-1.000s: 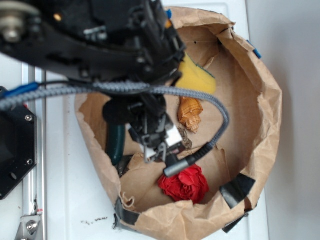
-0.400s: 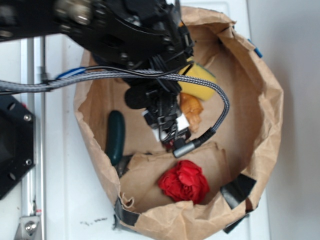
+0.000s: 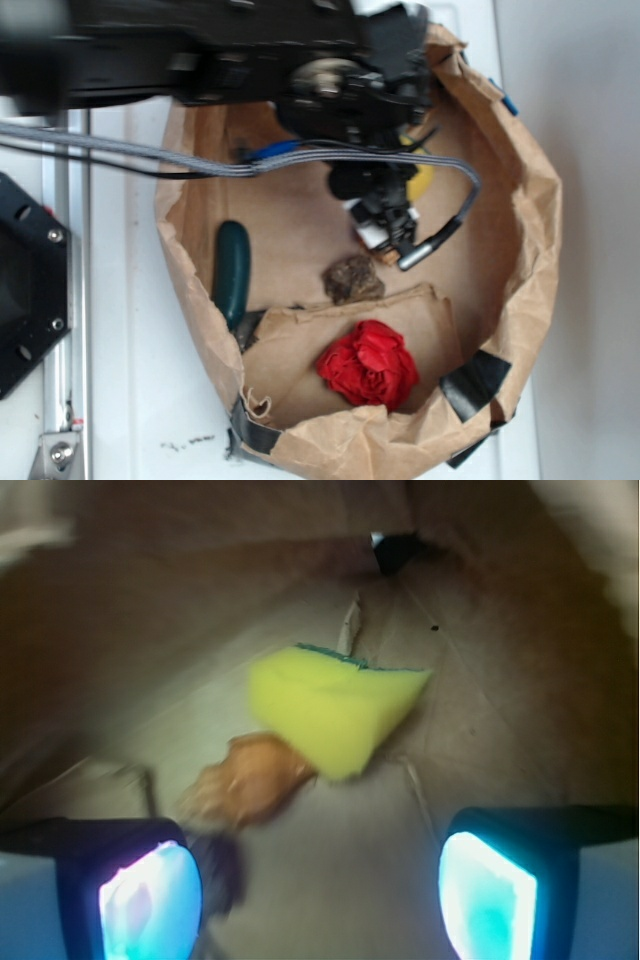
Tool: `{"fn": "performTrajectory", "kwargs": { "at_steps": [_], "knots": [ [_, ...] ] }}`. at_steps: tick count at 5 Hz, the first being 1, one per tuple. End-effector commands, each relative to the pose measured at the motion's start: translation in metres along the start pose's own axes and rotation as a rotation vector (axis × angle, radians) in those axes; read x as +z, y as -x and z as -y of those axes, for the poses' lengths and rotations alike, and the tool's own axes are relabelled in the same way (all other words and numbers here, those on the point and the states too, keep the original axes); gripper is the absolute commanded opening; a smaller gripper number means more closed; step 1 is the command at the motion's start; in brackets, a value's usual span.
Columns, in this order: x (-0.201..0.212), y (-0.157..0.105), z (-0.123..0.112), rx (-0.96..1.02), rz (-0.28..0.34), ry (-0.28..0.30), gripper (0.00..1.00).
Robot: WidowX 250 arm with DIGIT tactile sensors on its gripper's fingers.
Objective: Grab the green sponge.
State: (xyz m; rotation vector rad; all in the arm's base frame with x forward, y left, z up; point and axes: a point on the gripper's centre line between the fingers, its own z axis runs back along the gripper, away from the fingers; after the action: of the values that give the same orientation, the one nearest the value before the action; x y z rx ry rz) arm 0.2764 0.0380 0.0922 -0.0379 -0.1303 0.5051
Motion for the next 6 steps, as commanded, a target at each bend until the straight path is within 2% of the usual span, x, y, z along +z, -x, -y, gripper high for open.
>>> {"fn": "performTrajectory", "kwargs": {
  "at_steps": [1, 2, 3, 4, 6],
  "knots": [
    [0.004, -0.034, -0.002, 0.054, 0.198, -0.056, 1.00],
    [0.007, -0.030, -0.002, 0.028, 0.207, -0.019, 1.00],
    [0.002, -0.029, 0.002, 0.014, 0.218, -0.029, 1.00],
    [0.004, -0.024, 0.005, -0.006, 0.215, -0.012, 1.00],
    [-0.004, -0.025, 0.000, -0.015, 0.206, -0.040, 1.00]
  ]
}}
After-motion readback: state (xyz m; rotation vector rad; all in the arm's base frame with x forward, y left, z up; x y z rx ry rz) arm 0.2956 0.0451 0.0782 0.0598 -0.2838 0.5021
